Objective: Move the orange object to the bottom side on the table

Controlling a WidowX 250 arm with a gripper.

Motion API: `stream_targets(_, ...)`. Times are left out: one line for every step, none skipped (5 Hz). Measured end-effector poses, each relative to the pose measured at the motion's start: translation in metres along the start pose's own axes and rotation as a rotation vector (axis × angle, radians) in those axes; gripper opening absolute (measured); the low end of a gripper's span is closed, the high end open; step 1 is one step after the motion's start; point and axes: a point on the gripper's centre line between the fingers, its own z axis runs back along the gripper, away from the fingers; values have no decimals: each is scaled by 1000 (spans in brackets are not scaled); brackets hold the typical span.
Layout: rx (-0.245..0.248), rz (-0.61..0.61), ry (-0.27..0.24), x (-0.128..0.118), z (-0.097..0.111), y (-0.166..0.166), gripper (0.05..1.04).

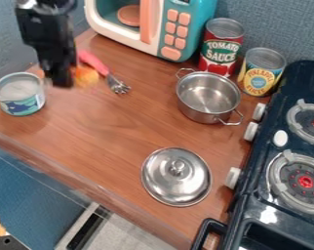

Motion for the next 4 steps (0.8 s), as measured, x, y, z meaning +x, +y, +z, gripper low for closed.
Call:
stream_targets(28, -109, -3, -17, -15, 28, 310)
stream_targets(48, -142, -33, -17, -29, 37, 310)
stream_targets(63, -176, -65, -18, -49, 44, 310)
stream_targets(80, -196, -79, -18, -60, 51, 380)
